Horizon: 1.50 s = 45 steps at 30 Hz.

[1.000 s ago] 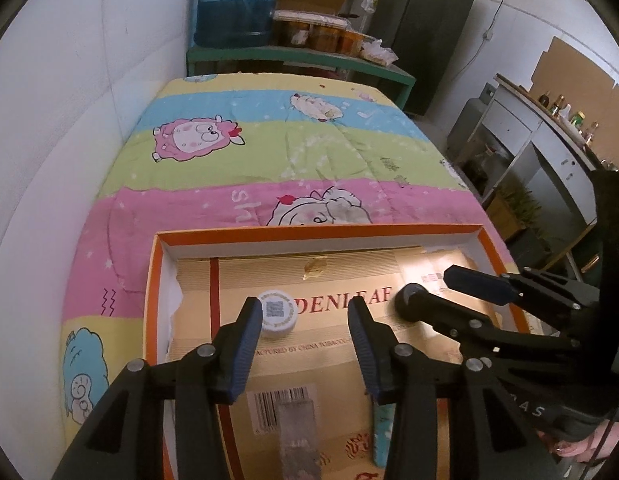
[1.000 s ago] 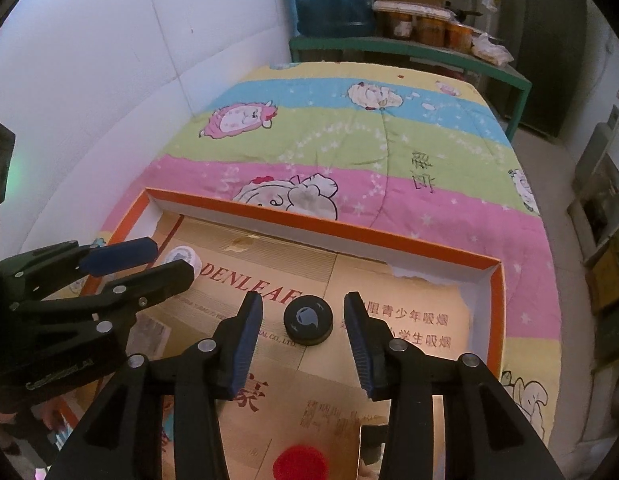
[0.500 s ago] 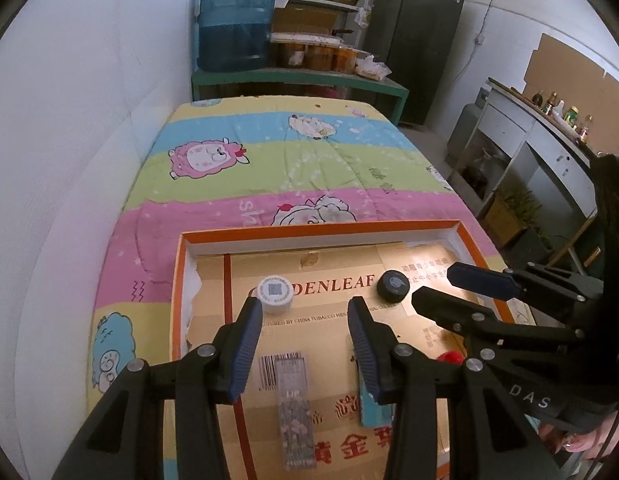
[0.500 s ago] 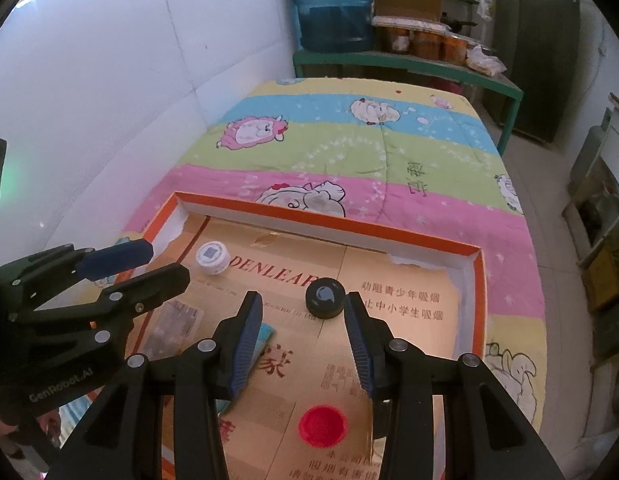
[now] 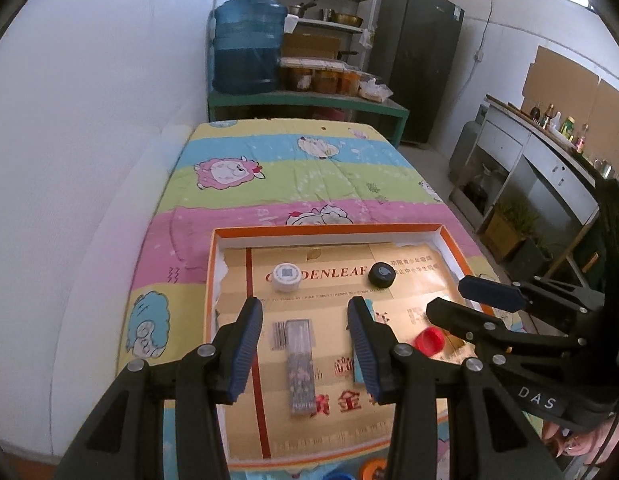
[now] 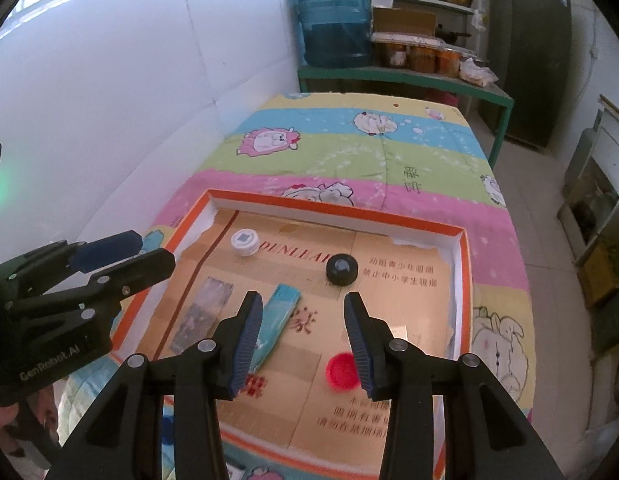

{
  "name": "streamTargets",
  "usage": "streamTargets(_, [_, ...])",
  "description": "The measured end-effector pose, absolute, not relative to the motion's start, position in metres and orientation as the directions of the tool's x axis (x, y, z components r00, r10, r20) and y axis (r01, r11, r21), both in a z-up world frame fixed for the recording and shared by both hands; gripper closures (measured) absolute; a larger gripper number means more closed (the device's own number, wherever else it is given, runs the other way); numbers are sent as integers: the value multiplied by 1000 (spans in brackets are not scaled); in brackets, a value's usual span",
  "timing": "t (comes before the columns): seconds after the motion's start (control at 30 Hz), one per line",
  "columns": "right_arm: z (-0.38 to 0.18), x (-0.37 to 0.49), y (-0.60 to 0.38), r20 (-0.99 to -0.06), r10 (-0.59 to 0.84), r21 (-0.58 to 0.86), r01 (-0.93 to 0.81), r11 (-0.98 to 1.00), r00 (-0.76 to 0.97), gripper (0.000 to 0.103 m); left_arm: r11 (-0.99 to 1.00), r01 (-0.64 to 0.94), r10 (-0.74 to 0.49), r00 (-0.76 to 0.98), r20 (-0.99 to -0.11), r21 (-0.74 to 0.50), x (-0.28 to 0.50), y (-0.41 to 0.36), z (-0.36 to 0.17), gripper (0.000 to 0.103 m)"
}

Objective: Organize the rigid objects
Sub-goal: 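Withdraw both open grippers back toward the remaining items on the quilt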

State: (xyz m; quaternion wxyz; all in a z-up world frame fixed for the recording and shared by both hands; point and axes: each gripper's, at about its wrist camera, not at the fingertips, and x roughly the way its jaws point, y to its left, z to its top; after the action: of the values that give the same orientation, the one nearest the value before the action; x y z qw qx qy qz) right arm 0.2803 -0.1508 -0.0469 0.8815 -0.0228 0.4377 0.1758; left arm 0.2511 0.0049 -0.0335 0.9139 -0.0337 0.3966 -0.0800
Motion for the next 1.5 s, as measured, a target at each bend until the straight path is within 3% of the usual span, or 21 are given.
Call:
streamTargets(0.27, [-33, 244, -154, -756, 294, 118, -320, 940, 585, 59, 985, 122, -175, 712, -680, -126, 215, 6, -18, 59])
streamTargets(0.87, [-31, 166, -153, -739, 267, 103, -288, 952, 618, 46, 985, 123, -171, 773, -611, -120, 132, 7, -10, 59])
streamTargets(1.5, [-48, 112, -153, -751, 268, 135, -256, 957, 604, 46, 992, 98, -128, 805, -580, -83, 69, 15, -14, 59])
